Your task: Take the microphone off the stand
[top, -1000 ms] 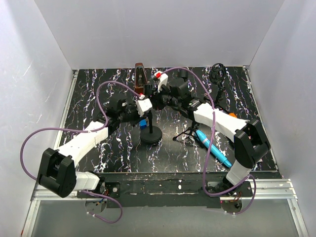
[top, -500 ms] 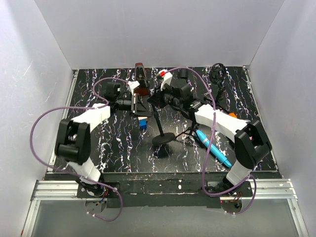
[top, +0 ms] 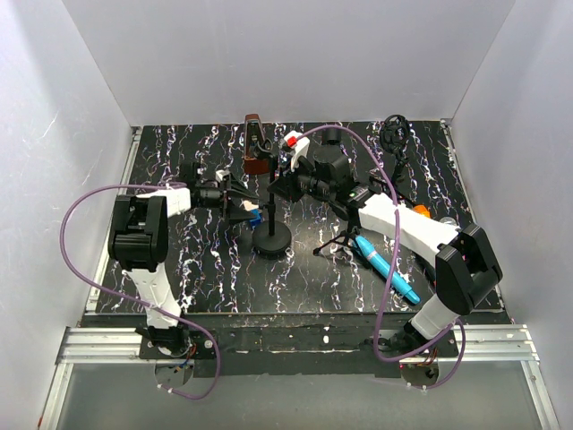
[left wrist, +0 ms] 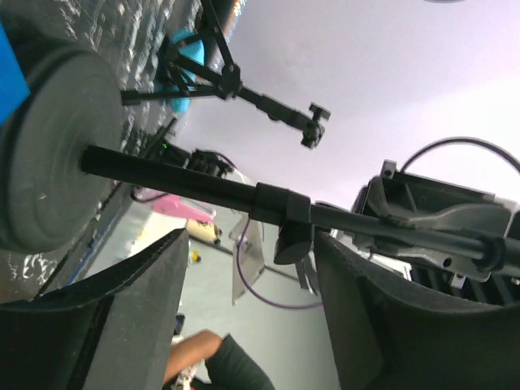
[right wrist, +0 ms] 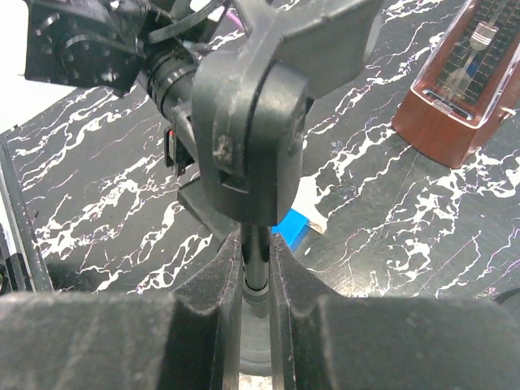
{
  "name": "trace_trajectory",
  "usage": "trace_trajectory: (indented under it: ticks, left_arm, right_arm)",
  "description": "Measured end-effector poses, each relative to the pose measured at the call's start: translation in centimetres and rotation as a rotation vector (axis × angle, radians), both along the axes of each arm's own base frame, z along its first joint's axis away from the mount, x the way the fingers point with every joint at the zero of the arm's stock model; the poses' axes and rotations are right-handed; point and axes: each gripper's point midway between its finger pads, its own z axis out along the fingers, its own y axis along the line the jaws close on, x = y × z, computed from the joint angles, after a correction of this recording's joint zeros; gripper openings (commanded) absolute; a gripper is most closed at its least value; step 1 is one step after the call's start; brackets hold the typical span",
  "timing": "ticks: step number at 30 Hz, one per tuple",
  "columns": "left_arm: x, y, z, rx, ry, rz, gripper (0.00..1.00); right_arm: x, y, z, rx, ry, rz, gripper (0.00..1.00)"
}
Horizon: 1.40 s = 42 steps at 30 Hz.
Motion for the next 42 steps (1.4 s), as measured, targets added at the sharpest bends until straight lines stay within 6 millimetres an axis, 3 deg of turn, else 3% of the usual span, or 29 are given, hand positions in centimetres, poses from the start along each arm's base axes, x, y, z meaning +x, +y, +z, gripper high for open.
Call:
trace_trajectory:
  ticks: [2,5,9,13,17,23,31,40,42]
  left_arm:
    - [0.6,0.5,-0.4,0.063,-0.079,0.017,0.68]
    - [1.6,1.3,0.4,0.191,-0.331,0.022,0.68]
    - [1.1,2.4,4.1,0.405,-0.922,-0.027,0.67]
    - [-1.3,1.3,8.2,0.537,-1.604,-0.193,0.64]
    - [-3.5,0.7,7.9,0.590,-2.095,-0.397,0.63]
    - [-2.1,1.4,3.8,0.674,-2.277,-0.596,0.61]
    - [-2.3,-0.7,2.8,0.652,-2.393,-0.667,0.57]
    - [-1.2,-1.4,0.9,0.676,-2.393,-0.713,0.30]
    - [-1.2,-1.4,0.6,0.674,-2.380,-0.717,0.29]
  right_arm:
    - [0.0,0.0,0.0,-0.002,-0.003,0.001,0.01]
    - [0.0,0.0,0.0,-0.003,-0.003,0.002,0.01]
    - [0.0,0.0,-0.1,-0.004,-0.002,0.005,0.01]
    - [-0.1,0.0,-0.1,-0.002,0.000,0.006,0.01]
    - [-0.1,0.0,-0.1,-0.001,0.003,0.007,0.01]
    - [-0.1,0.0,-0.1,-0.001,0.004,0.008,0.01]
    - [-0.1,0.0,-0.1,0.000,0.007,0.007,0.01]
    - [-0.4,-0.2,-0.8,-0.021,0.030,0.007,0.01]
    - [-0.5,-0.2,-1.0,-0.025,0.038,0.009,0.01]
